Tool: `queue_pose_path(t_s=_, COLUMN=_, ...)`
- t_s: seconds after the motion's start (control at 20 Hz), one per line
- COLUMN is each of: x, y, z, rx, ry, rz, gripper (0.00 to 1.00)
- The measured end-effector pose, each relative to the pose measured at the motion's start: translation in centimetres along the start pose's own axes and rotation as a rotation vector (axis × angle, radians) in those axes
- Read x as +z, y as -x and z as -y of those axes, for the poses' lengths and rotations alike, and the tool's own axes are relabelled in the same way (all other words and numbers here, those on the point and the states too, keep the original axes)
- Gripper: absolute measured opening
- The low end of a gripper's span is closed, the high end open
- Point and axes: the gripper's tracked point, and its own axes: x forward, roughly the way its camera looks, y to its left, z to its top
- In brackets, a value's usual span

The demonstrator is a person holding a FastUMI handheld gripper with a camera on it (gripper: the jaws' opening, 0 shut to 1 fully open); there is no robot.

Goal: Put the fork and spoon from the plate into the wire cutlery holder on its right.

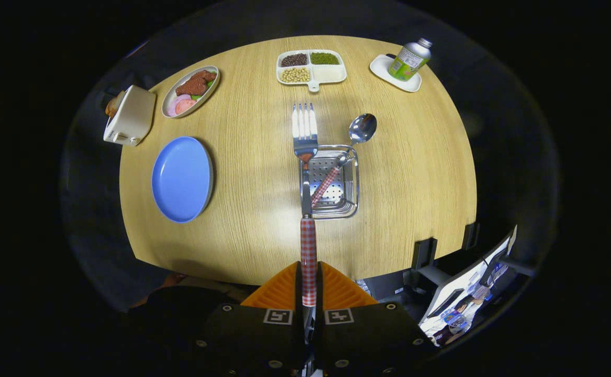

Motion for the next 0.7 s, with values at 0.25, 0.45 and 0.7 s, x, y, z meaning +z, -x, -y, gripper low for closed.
queue_pose_path(t_s=0.25, x=-0.8, y=-0.7, z=1.7, rx=0.007, ry=0.087, rz=-0.115, gripper=0.08)
queue_pose_path(t_s=0.45, x=-1.2, y=-1.0, z=2.5, rx=0.018, ry=0.154, rz=-0.214, gripper=0.09)
queue_pose_path(t_s=0.7, x=-2.0, y=-1.0, z=4.0, rx=0.002, ry=0.222, rz=-0.312, gripper=0.09)
